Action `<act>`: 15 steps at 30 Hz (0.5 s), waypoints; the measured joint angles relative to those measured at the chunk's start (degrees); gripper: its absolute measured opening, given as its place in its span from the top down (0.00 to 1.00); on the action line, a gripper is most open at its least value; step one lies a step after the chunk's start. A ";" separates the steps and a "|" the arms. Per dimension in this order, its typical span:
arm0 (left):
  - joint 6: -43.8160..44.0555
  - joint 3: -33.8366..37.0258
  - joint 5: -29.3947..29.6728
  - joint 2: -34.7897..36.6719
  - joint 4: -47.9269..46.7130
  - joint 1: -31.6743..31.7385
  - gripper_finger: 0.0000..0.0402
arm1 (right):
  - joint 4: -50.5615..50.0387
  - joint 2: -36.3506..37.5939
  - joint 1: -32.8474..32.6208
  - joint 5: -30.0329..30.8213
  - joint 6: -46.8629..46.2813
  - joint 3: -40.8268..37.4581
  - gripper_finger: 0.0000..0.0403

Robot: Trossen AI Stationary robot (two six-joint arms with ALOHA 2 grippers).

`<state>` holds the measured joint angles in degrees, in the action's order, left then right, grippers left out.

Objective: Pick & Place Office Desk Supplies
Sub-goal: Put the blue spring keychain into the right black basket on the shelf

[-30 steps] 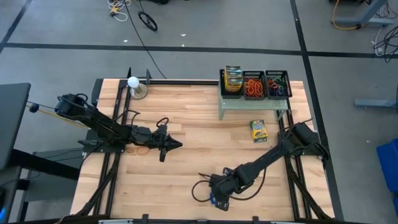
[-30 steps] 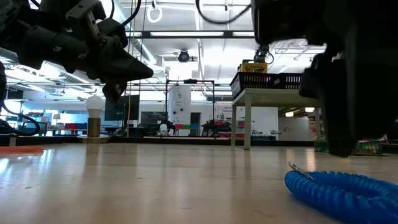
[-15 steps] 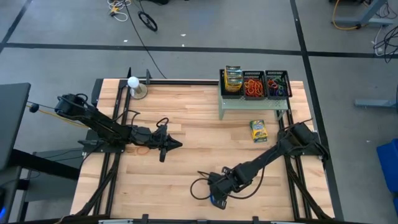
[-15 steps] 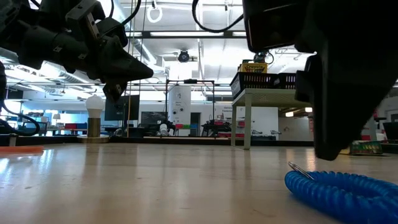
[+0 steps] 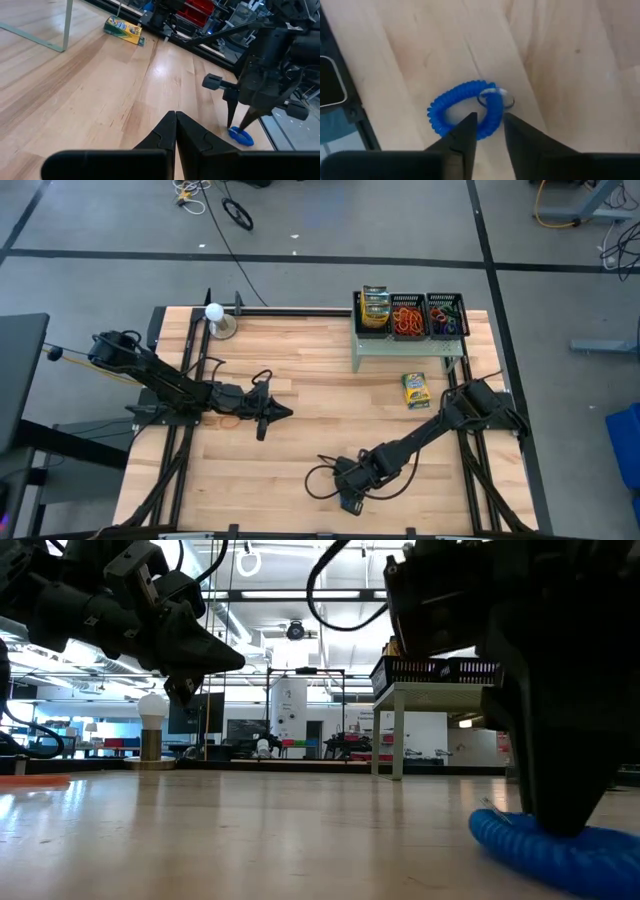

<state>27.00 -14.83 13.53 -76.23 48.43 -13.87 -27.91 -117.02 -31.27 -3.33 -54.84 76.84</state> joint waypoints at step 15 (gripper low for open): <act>-0.92 0.00 0.13 0.00 -0.45 0.02 0.97 | -13.73 3.91 3.95 8.23 -3.37 0.00 0.93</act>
<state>26.09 -14.83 13.67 -76.23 47.98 -13.85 -41.63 -113.11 -27.32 4.91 -58.22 76.84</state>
